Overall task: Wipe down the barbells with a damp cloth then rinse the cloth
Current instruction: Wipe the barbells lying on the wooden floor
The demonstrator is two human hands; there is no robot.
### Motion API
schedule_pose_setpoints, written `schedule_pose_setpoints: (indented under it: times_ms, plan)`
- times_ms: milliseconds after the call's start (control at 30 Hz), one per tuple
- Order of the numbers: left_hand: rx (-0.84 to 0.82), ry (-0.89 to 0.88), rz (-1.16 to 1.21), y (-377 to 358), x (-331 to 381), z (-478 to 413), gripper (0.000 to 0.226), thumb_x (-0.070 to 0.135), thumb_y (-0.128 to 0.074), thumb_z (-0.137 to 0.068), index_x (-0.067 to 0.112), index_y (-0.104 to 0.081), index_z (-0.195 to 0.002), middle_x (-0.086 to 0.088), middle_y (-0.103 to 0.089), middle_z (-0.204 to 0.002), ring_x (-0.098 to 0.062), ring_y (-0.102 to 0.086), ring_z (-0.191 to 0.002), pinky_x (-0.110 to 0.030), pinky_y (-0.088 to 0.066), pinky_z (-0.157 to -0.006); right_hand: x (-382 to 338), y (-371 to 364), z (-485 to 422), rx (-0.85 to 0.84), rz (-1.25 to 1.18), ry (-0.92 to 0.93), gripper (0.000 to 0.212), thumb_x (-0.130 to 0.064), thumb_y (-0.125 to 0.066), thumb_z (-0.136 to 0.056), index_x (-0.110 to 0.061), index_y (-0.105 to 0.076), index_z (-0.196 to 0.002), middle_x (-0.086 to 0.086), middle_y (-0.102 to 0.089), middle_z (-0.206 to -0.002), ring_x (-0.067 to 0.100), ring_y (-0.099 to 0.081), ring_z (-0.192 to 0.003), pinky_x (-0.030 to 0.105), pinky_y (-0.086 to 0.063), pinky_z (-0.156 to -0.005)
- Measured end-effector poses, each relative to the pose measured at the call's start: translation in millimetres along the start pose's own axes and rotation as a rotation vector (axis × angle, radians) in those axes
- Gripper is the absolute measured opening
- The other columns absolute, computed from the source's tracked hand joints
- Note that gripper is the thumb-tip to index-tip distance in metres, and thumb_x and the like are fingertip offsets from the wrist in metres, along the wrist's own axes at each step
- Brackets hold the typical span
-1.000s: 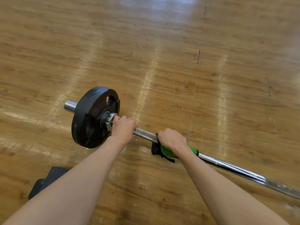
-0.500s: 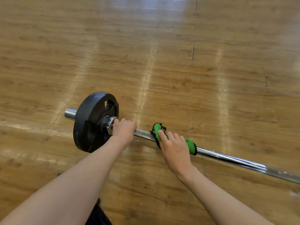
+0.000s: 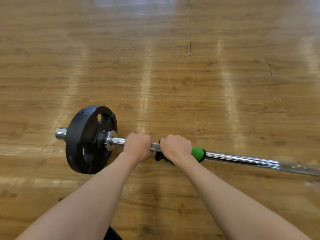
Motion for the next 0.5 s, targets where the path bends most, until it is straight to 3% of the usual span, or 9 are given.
schedule_pose_setpoints:
  times_ms: [100,167,233,333,433,500]
  plan:
    - [0.008,0.02,-0.018,3,1,1,0.005,0.027,-0.058,-0.082,0.025,-0.061,-0.08,0.004,-0.057,-0.072,-0.025,-0.056,-0.068,-0.031,-0.034,-0.067,8,-15,18,0.383,0.109,0.226,0.025,-0.03,-0.044,-0.098,-0.019,-0.059,-0.081,0.003,-0.062,-0.066,0.028,-0.062,-0.059,0.033,-0.032,-0.054]
    - [0.015,0.037,-0.039,5,2,0,0.009,0.029,-0.059,-0.082,0.024,-0.066,-0.085,0.002,-0.064,-0.081,-0.025,-0.059,-0.072,-0.031,-0.032,-0.067,29,-30,27,0.555,0.173,0.399,0.012,-0.026,-0.054,-0.094,-0.018,-0.062,-0.093,0.001,-0.057,-0.067,0.026,-0.056,-0.06,0.036,-0.035,-0.056]
    - [-0.007,0.042,-0.023,5,2,2,0.008,0.026,-0.059,-0.081,0.023,-0.066,-0.085,0.003,-0.059,-0.075,-0.025,-0.053,-0.068,-0.031,-0.03,-0.067,48,-38,32,0.558,0.204,0.478,0.024,-0.018,-0.064,-0.089,-0.015,-0.063,-0.113,0.003,-0.059,-0.08,0.027,-0.054,-0.07,0.037,-0.04,-0.063]
    - [-0.012,0.05,-0.017,2,1,3,0.004,0.026,-0.059,-0.08,0.024,-0.062,-0.079,0.007,-0.045,-0.063,-0.024,-0.05,-0.065,-0.032,-0.03,-0.068,71,-33,46,0.569,0.177,0.44,0.037,-0.009,-0.071,-0.083,-0.013,-0.061,-0.118,0.004,-0.061,-0.087,0.028,-0.055,-0.075,0.038,-0.044,-0.067]
    - [-0.003,0.071,-0.005,-1,3,2,0.005,0.025,-0.058,-0.078,0.023,-0.057,-0.073,0.007,-0.045,-0.061,-0.023,-0.051,-0.064,-0.032,-0.033,-0.069,101,-18,52,0.539,0.14,0.315,0.012,-0.023,-0.052,-0.094,-0.017,-0.059,-0.101,0.001,-0.06,-0.08,0.029,-0.054,-0.071,0.041,-0.042,-0.066]
    - [-0.022,0.11,0.002,1,5,0,0.011,0.023,-0.056,-0.076,0.022,-0.049,-0.067,0.006,-0.046,-0.063,-0.021,-0.05,-0.063,-0.033,-0.036,-0.073,110,0,46,0.391,0.135,0.137,0.022,-0.028,-0.034,-0.099,-0.019,-0.051,-0.089,0.002,-0.063,-0.076,0.031,-0.056,-0.068,0.04,-0.04,-0.066]
Point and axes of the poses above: each hand's wrist, its own z-axis away from the middle knuckle, its own y-axis out of the back of the hand, x = y × z, the point moved 2 cm from there along -z, towards the middle knuckle
